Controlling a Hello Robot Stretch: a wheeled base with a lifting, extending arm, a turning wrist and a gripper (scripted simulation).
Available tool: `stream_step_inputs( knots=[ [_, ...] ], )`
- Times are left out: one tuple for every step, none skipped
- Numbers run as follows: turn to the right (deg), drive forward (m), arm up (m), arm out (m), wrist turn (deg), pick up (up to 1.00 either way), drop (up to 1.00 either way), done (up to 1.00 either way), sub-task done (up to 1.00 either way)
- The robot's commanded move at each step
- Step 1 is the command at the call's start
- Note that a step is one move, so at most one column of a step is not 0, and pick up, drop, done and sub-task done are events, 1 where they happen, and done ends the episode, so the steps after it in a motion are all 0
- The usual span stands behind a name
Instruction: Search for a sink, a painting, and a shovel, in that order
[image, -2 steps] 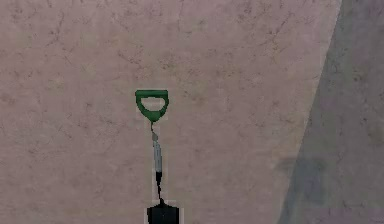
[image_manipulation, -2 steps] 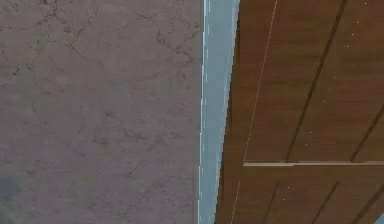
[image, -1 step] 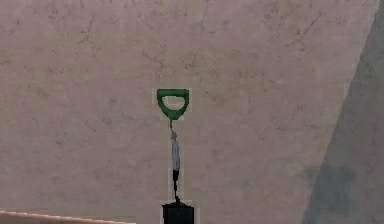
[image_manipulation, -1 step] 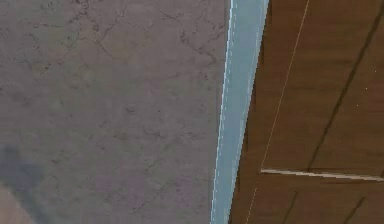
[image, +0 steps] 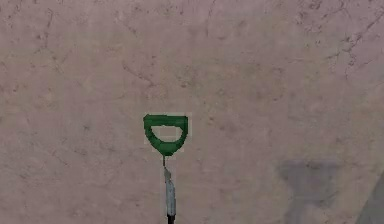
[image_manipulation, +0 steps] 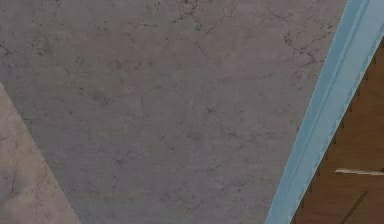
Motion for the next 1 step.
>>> stream_step_inputs(
  knots=[
    [0.0, 0.0, 0.0, 0.0, 0.0, 0.0, 0.0, 1.0, 0.0]
  ],
)
